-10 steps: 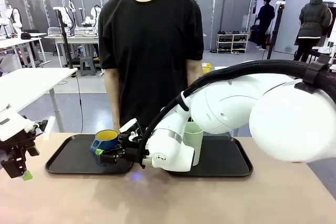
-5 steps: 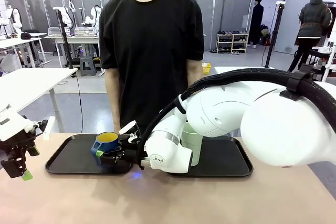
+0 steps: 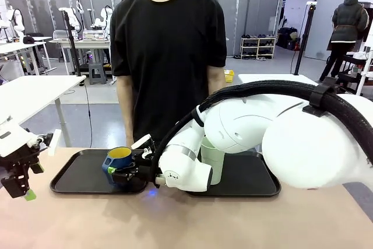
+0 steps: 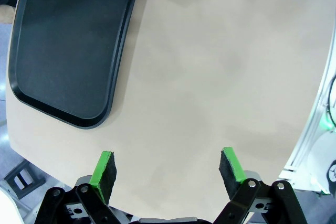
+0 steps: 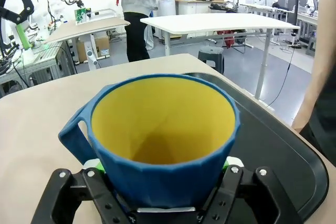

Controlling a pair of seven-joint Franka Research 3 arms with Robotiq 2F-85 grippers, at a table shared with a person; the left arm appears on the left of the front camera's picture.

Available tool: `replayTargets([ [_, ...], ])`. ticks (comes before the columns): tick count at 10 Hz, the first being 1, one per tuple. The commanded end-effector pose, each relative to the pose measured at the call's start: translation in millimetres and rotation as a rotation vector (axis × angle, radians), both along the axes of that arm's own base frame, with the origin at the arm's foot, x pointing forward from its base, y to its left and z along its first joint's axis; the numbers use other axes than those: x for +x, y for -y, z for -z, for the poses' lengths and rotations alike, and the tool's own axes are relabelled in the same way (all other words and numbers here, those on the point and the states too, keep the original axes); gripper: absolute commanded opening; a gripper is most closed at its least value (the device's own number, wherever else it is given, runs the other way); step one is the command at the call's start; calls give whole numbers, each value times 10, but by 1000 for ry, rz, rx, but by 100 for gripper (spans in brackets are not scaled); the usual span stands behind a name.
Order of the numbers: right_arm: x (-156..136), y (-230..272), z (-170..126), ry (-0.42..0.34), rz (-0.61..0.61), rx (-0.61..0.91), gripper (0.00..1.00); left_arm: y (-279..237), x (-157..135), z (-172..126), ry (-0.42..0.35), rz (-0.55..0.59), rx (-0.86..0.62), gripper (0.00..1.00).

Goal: Sort and store the cups by type.
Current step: Pick up the Handle plastic cup and place it into the empty Flat Tray.

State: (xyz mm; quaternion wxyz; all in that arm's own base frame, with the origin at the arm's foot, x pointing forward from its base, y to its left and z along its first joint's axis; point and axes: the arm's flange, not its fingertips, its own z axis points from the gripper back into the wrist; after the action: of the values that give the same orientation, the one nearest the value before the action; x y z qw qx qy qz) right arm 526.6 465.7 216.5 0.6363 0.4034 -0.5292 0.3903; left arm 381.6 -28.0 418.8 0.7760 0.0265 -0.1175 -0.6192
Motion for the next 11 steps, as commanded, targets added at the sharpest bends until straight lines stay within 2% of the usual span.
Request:
replayTargets([
  [1,-28,-90,91,32,45,-30,74,3,3,-10,7,-12,20,100],
  [8,-52,-58,151,24,72,-68,74,3,3,-10,7,-12,20,100],
  [10,-93,-17,122,25,77,-72,88,3,3,-10,7,-12,20,100],
  [11,-107,5,119,20,71,-62,100,3,3,-10,7,-12,20,100],
])
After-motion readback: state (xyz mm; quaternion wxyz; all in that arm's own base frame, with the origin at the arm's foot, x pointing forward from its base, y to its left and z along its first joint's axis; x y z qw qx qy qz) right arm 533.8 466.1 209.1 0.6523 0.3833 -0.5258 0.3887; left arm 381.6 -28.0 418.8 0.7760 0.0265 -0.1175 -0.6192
